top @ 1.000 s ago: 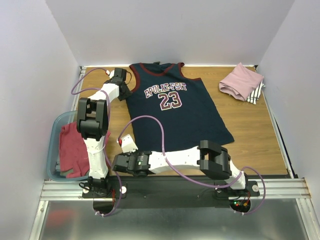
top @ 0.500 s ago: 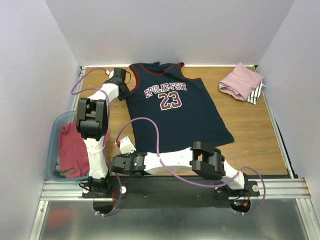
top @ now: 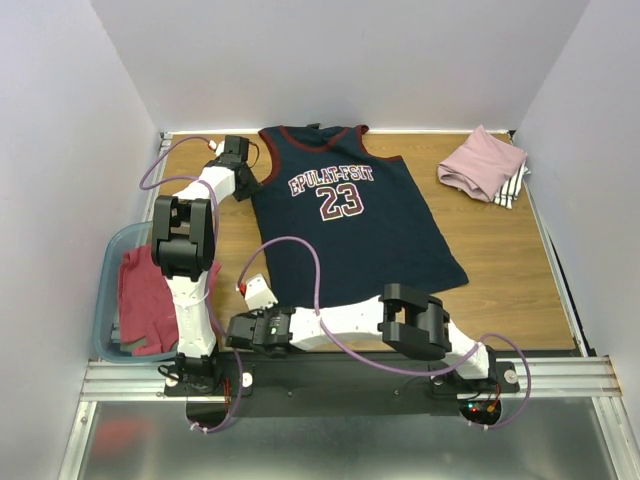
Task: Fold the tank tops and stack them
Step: Flatten the tank top out
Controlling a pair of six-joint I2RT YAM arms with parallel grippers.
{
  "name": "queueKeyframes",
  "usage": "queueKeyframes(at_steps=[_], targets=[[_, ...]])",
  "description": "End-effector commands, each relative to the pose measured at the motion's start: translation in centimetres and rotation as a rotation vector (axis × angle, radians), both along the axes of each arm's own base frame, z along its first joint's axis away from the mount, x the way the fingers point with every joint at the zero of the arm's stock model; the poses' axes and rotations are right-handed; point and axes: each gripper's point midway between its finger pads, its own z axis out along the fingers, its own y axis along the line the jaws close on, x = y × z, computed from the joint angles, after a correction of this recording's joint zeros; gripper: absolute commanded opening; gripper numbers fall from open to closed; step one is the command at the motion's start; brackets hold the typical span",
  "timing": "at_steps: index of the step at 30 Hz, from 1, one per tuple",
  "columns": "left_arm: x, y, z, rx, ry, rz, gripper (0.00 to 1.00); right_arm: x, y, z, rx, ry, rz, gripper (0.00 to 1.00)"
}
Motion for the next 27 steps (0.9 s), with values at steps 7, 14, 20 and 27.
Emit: queueKeyframes(at_steps=[7, 14, 20, 27], targets=[[0.7, -0.4, 3.2, -0.037, -0.080, 0.001, 0.37, -1.2, -1.9, 5.1, 0.061, 0.023, 0.065, 0.00], [-0.1, -0.5, 6.8, -0.070, -0.153, 0.014, 0.46, -2.7, -3.1, 8.3, 0.163, 0.112, 0.135, 0.01], [-1.6, 0.6, 6.1, -0.040, -0.121, 0.071, 0.50, -2.2, -4.8, 9.1, 0.196, 0.140, 0.119, 0.00], [-3.7, 1.7, 3.9, 0.001, -0.065, 0.138, 0.47, -1.5, -5.4, 8.8, 0.194, 0.144, 0.096, 0.01]])
